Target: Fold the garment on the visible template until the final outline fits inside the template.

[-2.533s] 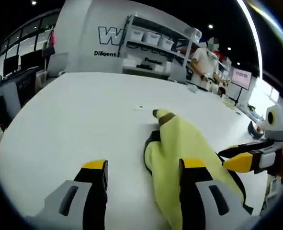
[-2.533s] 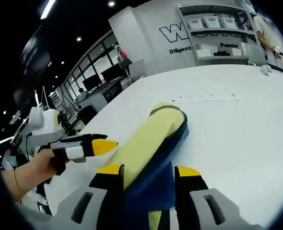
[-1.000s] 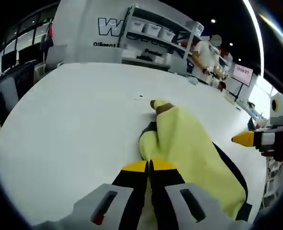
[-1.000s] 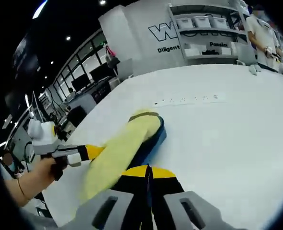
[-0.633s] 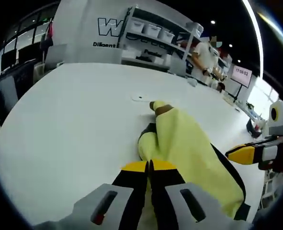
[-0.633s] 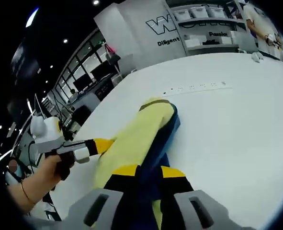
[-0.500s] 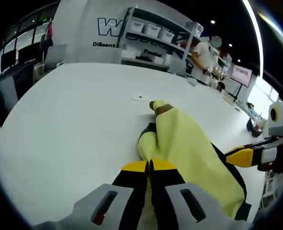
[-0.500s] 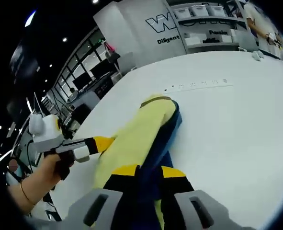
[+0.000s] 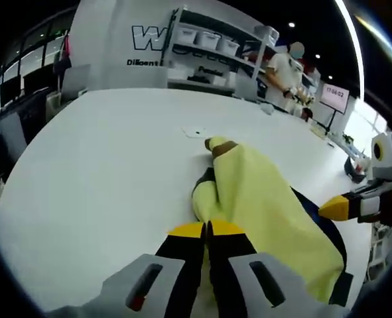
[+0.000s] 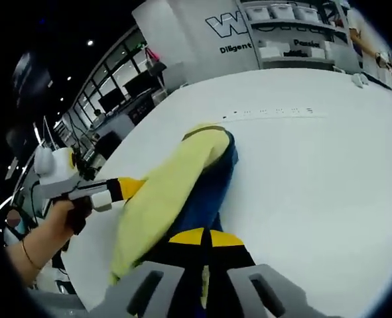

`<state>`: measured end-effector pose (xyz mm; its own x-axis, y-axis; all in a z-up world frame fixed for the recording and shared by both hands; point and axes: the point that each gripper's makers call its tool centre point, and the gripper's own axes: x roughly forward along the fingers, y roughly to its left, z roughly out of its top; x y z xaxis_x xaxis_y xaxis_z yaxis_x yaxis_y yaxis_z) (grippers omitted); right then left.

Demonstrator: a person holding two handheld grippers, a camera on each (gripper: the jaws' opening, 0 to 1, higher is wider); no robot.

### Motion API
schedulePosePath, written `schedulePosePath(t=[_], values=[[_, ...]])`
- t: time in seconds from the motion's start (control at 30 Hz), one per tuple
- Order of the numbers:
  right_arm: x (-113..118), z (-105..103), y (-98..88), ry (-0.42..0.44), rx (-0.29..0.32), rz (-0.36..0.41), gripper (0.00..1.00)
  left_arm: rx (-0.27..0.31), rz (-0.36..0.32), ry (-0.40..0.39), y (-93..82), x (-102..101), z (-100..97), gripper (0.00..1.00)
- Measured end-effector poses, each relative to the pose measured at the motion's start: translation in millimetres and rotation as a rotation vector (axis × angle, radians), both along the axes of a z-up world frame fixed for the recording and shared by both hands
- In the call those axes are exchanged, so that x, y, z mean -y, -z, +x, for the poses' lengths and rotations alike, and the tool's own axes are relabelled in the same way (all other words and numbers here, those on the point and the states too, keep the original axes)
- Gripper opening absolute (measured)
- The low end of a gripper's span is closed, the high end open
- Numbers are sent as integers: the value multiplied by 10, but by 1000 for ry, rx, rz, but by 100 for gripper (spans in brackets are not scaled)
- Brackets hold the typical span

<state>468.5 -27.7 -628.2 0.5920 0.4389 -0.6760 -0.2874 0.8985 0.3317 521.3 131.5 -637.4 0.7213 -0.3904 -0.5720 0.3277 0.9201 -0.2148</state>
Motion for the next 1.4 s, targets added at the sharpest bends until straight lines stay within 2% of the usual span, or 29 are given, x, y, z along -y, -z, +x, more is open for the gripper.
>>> schedulePosePath(t=[0.2, 0.33, 0.47, 0.57, 0.63, 0.93, 0.97, 1.17, 1.4], values=[[226, 62, -75, 6, 21, -60, 0, 3, 15, -2, 4, -43, 11, 5], [460, 157, -102, 17, 31, -125, 0, 6, 26, -5, 4, -90, 28, 5], [814, 304, -168, 27, 67, -238, 0, 12, 47, -1, -1, -146, 49, 5], [1015, 424, -157, 37, 68, -273, 0, 9, 52, 0, -1, -186, 52, 5], [1164, 484, -144, 34, 70, -325, 0, 9, 60, 4, 1, -201, 52, 5], [1538, 676, -111, 38, 82, -442, 0, 9, 61, 12, -4, -206, 60, 5], [1667, 728, -109, 52, 80, -469, 0, 7, 58, 13, -5, -205, 57, 5], [1913, 858, -99, 72, 70, -493, 0, 14, 25, 20, -70, -146, 53, 5], [1982, 1021, -80, 71, 92, -519, 0, 17, -6, 19, -91, -97, 66, 5]])
